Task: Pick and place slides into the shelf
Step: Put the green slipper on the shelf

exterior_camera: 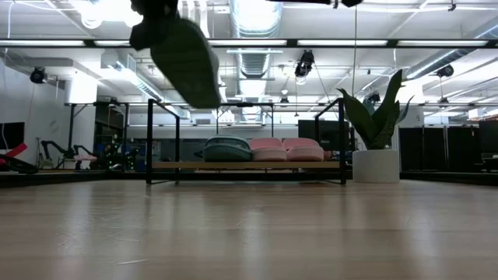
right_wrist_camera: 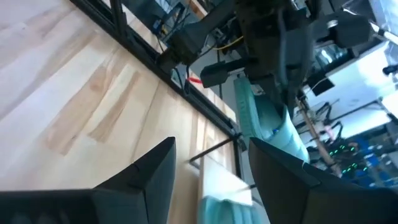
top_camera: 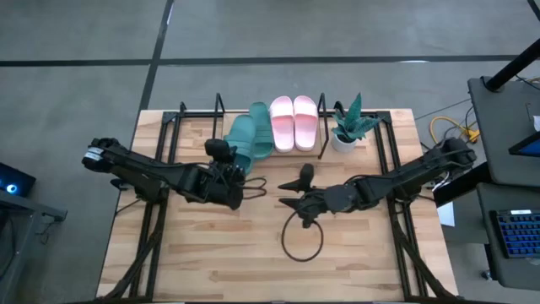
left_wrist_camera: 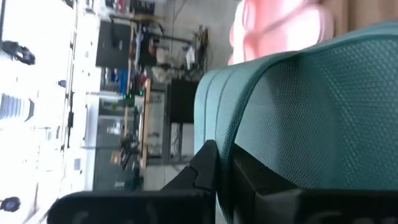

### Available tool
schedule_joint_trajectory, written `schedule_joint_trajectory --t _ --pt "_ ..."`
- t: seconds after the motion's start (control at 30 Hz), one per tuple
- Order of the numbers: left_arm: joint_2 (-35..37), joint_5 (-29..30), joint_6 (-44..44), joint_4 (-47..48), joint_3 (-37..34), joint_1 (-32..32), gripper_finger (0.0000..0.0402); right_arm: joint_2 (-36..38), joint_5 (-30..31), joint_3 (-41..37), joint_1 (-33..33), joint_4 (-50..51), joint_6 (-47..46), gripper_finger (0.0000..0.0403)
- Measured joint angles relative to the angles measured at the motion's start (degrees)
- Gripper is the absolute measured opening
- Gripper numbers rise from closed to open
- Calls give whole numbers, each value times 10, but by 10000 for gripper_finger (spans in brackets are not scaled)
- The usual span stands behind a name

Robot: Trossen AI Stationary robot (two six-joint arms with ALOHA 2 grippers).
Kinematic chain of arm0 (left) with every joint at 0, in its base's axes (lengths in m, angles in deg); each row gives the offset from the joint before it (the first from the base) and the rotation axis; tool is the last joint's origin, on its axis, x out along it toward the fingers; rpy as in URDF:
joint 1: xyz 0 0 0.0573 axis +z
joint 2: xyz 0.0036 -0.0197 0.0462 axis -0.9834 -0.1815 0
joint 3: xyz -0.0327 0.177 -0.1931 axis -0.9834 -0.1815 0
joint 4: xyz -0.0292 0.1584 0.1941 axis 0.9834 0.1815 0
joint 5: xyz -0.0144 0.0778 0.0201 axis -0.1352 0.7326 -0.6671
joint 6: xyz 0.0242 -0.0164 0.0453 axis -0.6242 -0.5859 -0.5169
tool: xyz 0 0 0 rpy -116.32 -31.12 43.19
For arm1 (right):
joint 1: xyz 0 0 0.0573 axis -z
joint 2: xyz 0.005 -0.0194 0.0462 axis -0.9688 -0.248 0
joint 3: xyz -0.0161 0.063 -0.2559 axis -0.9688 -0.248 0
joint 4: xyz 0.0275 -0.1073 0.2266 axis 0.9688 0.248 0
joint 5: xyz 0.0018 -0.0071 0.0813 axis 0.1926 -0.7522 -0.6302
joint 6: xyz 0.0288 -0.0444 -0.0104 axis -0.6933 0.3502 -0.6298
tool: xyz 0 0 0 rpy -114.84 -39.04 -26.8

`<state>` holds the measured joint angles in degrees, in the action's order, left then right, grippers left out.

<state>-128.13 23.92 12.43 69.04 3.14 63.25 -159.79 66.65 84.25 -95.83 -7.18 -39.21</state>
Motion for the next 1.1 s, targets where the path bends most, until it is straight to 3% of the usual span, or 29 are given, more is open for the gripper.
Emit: schedule_joint_trajectory --t 0.27,0.4,0.7,0.93,1.1 --pt "-27 2 16 -6 -30 64 0 63 1 -92 -2 -17 -54 191" --pt "-56 37 16 -8 -40 86 0 81 0 -130 -2 -16 -64 191" --pt "-117 59 16 -16 -60 116 0 100 -27 -137 -6 -16 -68 192" --pt "-126 73 15 -17 -61 117 0 100 -28 -137 -6 -17 -68 192" --pt "-114 135 18 -18 -71 118 0 100 -28 -137 -6 -17 -68 192"
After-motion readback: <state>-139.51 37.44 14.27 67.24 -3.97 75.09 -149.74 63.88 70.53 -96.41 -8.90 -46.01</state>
